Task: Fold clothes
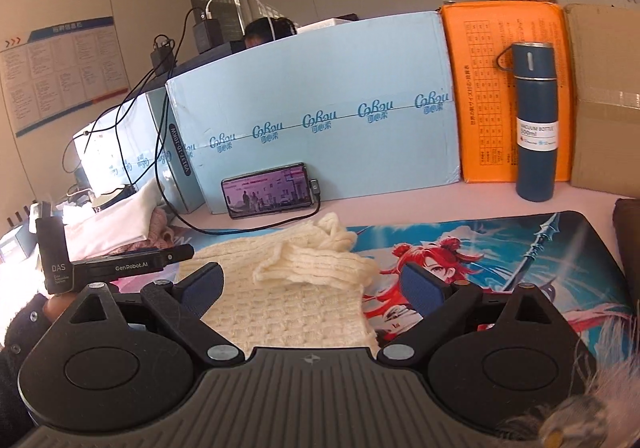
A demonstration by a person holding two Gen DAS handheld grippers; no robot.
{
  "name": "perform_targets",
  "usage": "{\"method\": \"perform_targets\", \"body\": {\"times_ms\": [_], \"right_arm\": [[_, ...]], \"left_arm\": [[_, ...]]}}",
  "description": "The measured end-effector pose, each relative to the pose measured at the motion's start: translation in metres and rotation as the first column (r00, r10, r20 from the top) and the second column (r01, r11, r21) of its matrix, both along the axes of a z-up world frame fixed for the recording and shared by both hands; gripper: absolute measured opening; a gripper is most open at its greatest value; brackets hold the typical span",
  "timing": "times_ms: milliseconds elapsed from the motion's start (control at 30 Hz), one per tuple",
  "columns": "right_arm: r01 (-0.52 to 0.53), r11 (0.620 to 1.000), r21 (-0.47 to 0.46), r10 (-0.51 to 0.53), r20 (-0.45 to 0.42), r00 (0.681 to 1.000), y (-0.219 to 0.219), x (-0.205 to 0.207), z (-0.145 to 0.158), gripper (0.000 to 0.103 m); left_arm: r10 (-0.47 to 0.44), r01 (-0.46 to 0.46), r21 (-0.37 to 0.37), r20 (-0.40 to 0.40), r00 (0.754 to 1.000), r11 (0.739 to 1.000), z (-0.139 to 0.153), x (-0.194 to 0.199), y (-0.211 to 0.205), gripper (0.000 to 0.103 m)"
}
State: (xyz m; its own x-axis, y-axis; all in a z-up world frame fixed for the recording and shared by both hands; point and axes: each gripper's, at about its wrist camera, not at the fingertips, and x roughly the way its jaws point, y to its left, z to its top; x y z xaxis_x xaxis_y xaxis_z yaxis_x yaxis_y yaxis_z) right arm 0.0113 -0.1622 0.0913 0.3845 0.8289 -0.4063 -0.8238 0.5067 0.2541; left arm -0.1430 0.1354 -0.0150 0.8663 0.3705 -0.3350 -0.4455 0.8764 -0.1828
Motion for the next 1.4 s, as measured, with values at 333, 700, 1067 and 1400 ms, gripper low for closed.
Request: {"method": "perform_targets", "body": {"times_ms": [333, 700, 1067, 1400], "right_arm": [[0.09, 0.996, 0.024, -0.081, -0.253, 0.964, -0.062, -0.008, -0.057, 0.097], [-0.006, 0.999, 0.053, 0.024, -0.353, 0.935, -0.048, -0.019, -0.078, 0.099], [-0.028, 0.987, 0.159, 0.106, -0.504, 0.857, -0.055, -0.018, -0.068, 0.099], [-0.017, 0.963, 0.268, 0.158, -0.515, 0.843, -0.061, -0.011, -0.054, 0.099]], "left_arm": [[-0.301, 0.219, 0.415, 0.143, 0.943, 0.883, 0.029, -0.046, -0.113, 0.102], [-0.327, 0.295, 0.57, -0.047, 0.944, 0.767, -0.007, -0.102, -0.206, 0.103], [-0.346, 0.355, 0.652, -0.149, 0.926, 0.67, -0.022, -0.072, -0.253, 0.103], [-0.161, 0.278, 0.668, -0.232, 0.959, 0.691, -0.029, -0.047, -0.255, 0.103]]}}
